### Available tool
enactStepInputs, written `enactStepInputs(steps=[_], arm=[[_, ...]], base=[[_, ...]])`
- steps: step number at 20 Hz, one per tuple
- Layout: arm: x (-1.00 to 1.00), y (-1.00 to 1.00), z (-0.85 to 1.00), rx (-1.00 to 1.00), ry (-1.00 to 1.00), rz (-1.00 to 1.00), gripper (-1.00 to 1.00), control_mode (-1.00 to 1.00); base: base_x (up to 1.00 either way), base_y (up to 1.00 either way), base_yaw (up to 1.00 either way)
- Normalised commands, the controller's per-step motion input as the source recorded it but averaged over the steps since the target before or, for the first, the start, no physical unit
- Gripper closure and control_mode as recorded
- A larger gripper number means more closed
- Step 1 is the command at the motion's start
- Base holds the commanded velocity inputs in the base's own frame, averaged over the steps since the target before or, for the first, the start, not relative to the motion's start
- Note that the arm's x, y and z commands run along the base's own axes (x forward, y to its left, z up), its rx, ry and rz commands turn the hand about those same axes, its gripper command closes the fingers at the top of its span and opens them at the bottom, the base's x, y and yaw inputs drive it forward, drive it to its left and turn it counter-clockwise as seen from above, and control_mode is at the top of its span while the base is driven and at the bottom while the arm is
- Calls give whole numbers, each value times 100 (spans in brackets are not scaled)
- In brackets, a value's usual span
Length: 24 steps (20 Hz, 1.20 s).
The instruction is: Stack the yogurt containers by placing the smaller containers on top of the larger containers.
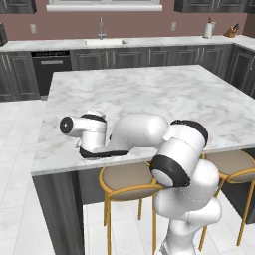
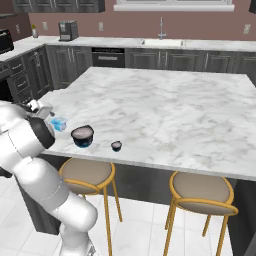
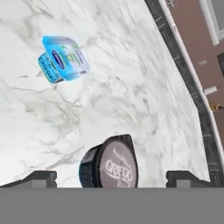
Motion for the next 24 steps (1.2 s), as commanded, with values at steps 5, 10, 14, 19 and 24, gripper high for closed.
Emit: enactStepInputs(steps=[5, 10, 14, 19, 24], arm=[[22, 18, -11, 0, 1, 1, -100, -100], [23, 18, -18, 0, 4, 1, -100, -100], [26, 21, -25, -2, 8, 0, -100, -100], [17, 21, -21, -4, 10, 0, -100, -100], [15, 21, -18, -5, 7, 0, -100, -100]], base=[[0, 0, 0], [0, 0, 0], [0, 0, 0], [0, 0, 0], [0, 0, 0]])
